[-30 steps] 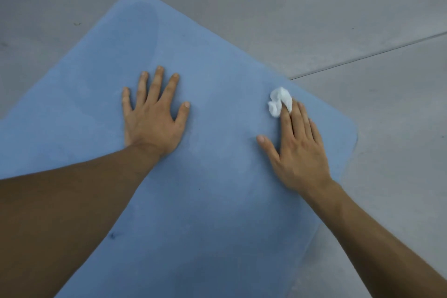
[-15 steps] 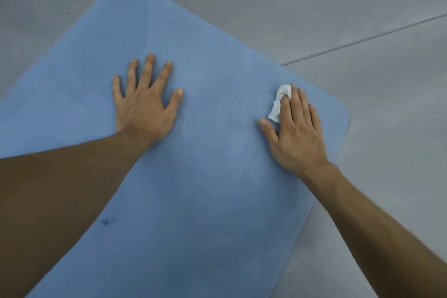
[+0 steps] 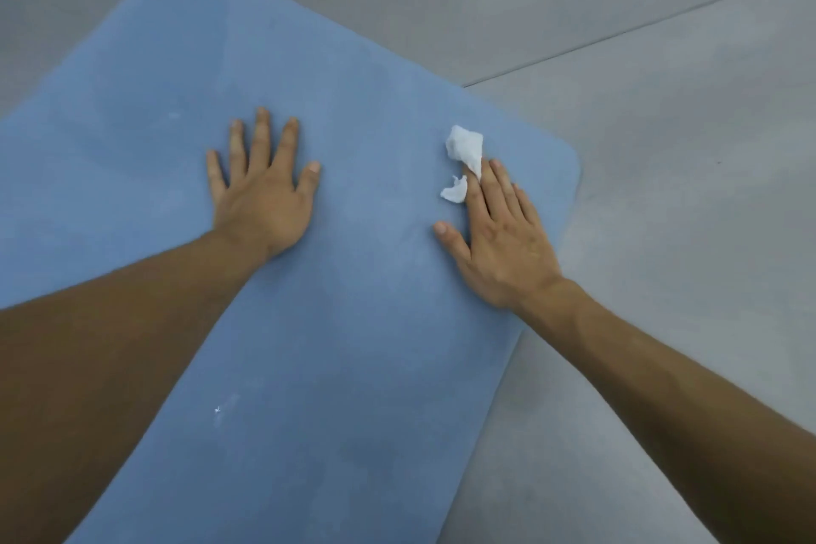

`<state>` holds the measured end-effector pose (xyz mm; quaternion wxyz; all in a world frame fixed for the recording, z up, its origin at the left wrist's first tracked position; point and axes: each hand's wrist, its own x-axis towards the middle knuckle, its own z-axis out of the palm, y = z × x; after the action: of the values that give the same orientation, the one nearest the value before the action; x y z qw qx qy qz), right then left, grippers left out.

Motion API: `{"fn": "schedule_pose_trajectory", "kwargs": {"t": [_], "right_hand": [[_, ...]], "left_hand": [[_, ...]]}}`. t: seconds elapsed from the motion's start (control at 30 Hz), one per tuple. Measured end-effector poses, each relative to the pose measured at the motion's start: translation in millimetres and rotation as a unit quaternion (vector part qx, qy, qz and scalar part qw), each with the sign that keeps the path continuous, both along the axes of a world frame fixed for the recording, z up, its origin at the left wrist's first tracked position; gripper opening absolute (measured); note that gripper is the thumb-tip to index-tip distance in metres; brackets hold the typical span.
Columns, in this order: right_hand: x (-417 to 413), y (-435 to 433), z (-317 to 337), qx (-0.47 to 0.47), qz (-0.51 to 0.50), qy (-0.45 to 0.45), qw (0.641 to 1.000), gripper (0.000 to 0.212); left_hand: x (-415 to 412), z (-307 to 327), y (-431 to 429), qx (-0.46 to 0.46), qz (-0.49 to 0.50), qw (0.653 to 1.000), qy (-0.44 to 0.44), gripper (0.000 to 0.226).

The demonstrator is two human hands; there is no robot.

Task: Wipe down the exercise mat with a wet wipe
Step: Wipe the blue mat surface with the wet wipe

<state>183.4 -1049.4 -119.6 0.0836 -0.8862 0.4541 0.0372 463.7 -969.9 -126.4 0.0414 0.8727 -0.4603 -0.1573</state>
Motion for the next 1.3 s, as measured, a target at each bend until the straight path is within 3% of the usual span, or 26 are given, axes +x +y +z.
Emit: {"fn": "schedule_pose_trajectory", "kwargs": {"t": [0.2, 0.4, 0.53, 0.7, 0.87, 1.07, 1.3], "right_hand": [[-34, 50, 6, -0.029, -0.012, 0.009, 0.999, 0.088], [-20, -21, 3, -0.010, -0.129, -0.005, 0.992, 0.086], [3, -24, 0, 0.019, -0.171, -0.034, 0.985, 0.084], [8, 26, 5, 0.021, -0.076, -0.028, 0.996, 0.083], [16, 90, 4, 0.012, 0.046, -0.031, 0.998, 0.079], [61, 69, 2, 0.003, 0.090, -0.003, 0.996, 0.084], [165, 17, 1, 0.033, 0.045, -0.009, 0.998, 0.085]], "left_hand": [[-54, 7, 38, 0.001, -0.047, 0.999, 0.006, 0.067], [-79, 10, 69, 0.019, -0.083, 0.996, -0.007, 0.070], [-69, 9, 79, 0.019, -0.121, 0.992, -0.011, 0.073], [-58, 9, 91, 0.007, -0.140, 0.990, 0.004, 0.082], [-34, 15, 91, 0.012, -0.131, 0.991, 0.018, 0.107], [3, 18, 83, 0.018, -0.094, 0.995, 0.010, 0.102], [40, 11, 89, -0.010, -0.049, 0.999, -0.016, 0.095]]}}
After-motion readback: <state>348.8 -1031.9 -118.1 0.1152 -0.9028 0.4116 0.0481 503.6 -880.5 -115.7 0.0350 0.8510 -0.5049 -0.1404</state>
